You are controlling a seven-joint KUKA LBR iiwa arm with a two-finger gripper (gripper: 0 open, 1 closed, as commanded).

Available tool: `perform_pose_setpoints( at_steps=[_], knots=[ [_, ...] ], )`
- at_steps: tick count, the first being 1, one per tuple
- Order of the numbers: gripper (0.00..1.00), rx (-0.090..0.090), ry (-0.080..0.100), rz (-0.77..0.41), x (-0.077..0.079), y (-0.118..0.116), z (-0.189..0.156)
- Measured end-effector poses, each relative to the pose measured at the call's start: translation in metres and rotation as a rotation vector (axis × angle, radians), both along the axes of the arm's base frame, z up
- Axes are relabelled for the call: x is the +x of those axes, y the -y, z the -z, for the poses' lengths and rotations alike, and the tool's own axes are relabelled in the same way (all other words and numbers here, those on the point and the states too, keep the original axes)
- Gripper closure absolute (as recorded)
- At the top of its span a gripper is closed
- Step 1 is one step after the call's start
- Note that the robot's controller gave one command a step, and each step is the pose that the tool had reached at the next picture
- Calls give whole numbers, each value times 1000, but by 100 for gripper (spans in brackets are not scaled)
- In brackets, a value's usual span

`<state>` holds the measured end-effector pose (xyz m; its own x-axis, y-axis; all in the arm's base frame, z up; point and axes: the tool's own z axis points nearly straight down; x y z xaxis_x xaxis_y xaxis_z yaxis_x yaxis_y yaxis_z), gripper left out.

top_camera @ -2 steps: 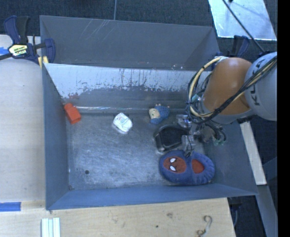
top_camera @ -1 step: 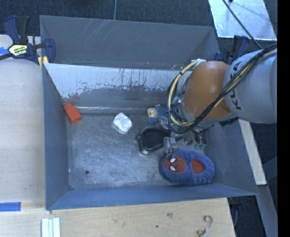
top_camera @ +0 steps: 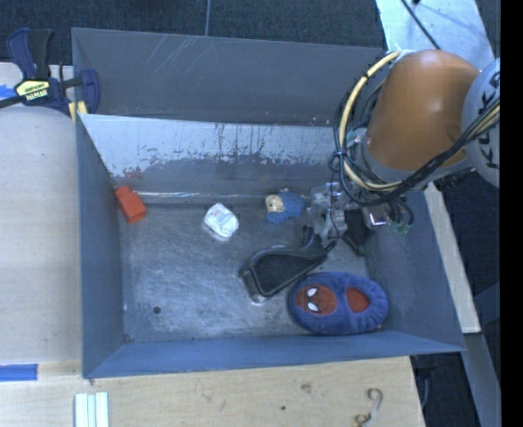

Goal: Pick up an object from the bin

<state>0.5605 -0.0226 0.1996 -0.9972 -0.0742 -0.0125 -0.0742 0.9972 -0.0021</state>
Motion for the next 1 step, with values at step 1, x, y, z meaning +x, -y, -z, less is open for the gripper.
perform_pose_setpoints(
  at_steps=[1],
  knots=[
    [0, 1, -9, -1, -2, 0, 5]
  ],
)
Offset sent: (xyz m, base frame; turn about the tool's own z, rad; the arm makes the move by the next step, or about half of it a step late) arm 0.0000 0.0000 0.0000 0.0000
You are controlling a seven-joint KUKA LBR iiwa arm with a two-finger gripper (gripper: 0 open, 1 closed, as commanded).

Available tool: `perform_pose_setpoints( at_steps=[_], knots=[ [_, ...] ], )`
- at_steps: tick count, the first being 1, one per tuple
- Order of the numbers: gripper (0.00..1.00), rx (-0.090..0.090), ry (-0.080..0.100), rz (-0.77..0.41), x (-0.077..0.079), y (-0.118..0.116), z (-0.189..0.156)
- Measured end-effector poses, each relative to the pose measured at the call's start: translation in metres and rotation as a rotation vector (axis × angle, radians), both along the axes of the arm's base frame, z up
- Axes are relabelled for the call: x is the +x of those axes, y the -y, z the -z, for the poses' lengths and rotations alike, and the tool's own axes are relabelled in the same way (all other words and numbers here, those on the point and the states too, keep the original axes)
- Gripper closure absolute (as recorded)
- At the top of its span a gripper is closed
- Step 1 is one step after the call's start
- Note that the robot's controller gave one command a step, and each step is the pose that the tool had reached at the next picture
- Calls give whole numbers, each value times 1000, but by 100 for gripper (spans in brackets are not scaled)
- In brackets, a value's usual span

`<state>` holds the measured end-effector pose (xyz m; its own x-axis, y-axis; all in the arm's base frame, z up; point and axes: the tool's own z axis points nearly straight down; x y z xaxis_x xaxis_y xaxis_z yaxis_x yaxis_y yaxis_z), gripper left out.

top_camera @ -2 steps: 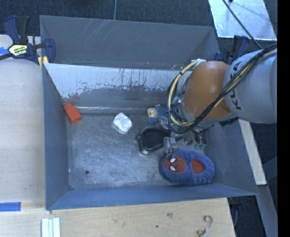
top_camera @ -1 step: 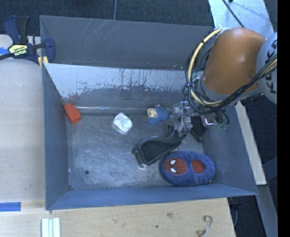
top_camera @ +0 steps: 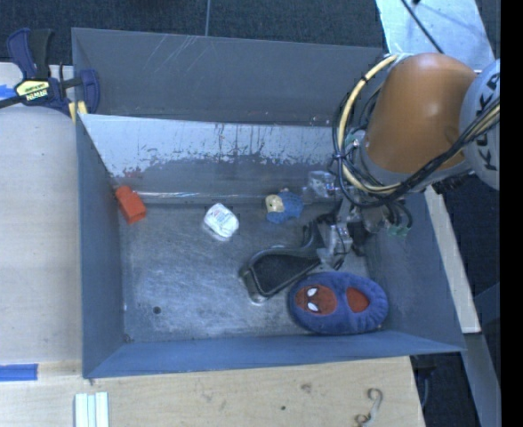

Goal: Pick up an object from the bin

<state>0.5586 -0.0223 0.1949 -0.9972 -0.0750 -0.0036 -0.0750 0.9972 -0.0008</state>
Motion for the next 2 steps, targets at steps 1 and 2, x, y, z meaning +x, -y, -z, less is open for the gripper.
perform_pose_setpoints(
  at_steps=[1, 2],
  knots=[
    [0, -5, 35, -510, -45, -10, 118],
    [100, -5, 40, -512, -43, -11, 115]
  ],
)
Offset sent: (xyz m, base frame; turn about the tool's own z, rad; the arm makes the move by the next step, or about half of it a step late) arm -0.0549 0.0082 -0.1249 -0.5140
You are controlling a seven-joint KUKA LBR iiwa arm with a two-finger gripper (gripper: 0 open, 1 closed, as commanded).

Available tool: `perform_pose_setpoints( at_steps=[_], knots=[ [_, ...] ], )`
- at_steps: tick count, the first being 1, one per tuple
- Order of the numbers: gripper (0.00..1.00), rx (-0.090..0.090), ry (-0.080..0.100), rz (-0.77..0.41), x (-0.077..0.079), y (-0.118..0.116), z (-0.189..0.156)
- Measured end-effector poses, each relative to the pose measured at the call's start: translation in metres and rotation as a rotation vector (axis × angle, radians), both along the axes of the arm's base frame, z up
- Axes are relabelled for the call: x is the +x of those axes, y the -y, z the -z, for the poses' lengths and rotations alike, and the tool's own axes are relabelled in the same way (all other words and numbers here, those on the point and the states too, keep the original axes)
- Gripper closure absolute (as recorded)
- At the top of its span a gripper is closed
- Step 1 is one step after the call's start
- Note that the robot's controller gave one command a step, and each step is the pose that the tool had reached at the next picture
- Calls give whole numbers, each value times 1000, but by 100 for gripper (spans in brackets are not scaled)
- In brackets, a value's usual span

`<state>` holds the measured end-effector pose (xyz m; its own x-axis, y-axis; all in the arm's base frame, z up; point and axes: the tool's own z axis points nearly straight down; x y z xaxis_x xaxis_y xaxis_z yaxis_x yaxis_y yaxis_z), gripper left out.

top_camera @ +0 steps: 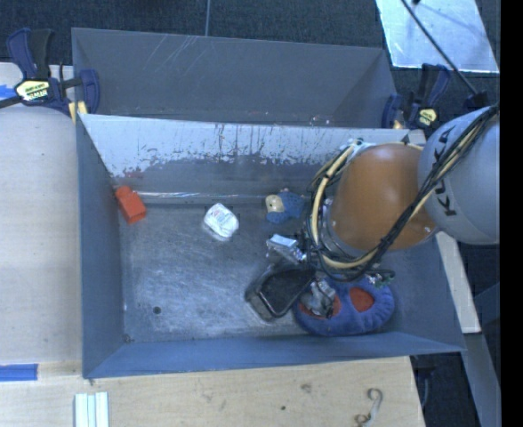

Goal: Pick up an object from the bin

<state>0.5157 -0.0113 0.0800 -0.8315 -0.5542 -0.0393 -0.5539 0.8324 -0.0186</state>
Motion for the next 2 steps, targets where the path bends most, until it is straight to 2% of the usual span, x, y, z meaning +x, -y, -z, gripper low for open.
perform_pose_setpoints(
  at_steps=[1, 2],
  knots=[
    [100, -10, -36, -153, 13, 7, -110],
    [100, -11, -38, -134, 7, 22, -189]
  ],
)
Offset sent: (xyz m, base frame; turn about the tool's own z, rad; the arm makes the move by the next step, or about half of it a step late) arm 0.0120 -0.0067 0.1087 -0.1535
